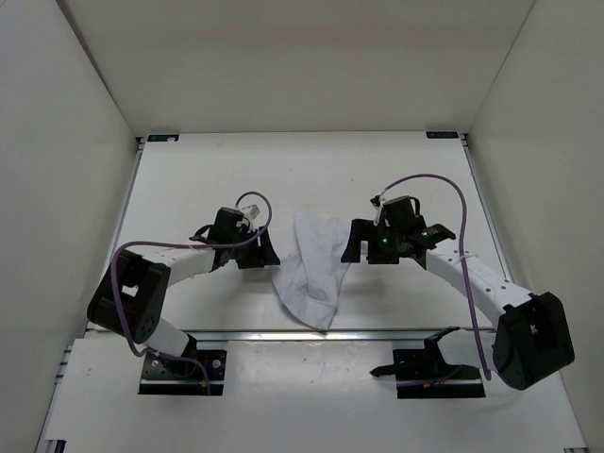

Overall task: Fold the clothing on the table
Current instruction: Flatten the skirt out

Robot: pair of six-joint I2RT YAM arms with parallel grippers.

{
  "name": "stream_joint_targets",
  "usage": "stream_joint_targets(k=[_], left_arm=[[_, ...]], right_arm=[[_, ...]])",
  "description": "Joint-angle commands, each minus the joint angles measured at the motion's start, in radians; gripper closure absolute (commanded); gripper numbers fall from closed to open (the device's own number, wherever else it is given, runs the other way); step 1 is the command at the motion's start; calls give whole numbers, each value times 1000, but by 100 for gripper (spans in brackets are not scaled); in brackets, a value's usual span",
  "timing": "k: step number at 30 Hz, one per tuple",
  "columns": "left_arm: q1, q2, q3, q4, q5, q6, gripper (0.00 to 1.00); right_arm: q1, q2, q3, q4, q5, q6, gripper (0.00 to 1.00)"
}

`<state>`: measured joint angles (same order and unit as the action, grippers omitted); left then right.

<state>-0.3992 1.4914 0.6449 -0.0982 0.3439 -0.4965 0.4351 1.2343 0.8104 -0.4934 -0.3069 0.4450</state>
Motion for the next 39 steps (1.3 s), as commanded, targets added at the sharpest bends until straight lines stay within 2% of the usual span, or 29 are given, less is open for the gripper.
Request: stream_joint_targets(k=[1,7,9,12,18,23,26,30,33,37,39], left_arm=[[-30,49,13,46,33,-13,33],[-59,110,38,49,34,-28,48],[-56,116,39,45,23,-31,61],[-46,122,59,23,10,-31,99],[-4,66,179,-35,3,-60,100],[17,38,479,-165,-31,-44,100],[-3,30,608,-227,-109,-27,100],[-10,-3,607,-235,-232,-33,100],[28,-78,572,-224,-311,-24,100],[146,-98,674,-301,-342,42,100],[152,-88,734,-360,-452,82,100]], right_arm=[[-12,-44,30,0,8,-5,17],[-29,-56,19,-19,17,3,17],[-35,-61,15,-11,22,0,17],[-32,-65,12,-10,19,7,17],[-21,-50,1,10,17,12,17],[2,-24,13,52,-18,21,18],[16,-12,44,85,-23,21,19],[47,16,61,116,-21,20,20],[54,28,87,92,-11,21,20],[36,-24,55,95,-6,34,21],[8,-70,39,85,-7,35,20]])
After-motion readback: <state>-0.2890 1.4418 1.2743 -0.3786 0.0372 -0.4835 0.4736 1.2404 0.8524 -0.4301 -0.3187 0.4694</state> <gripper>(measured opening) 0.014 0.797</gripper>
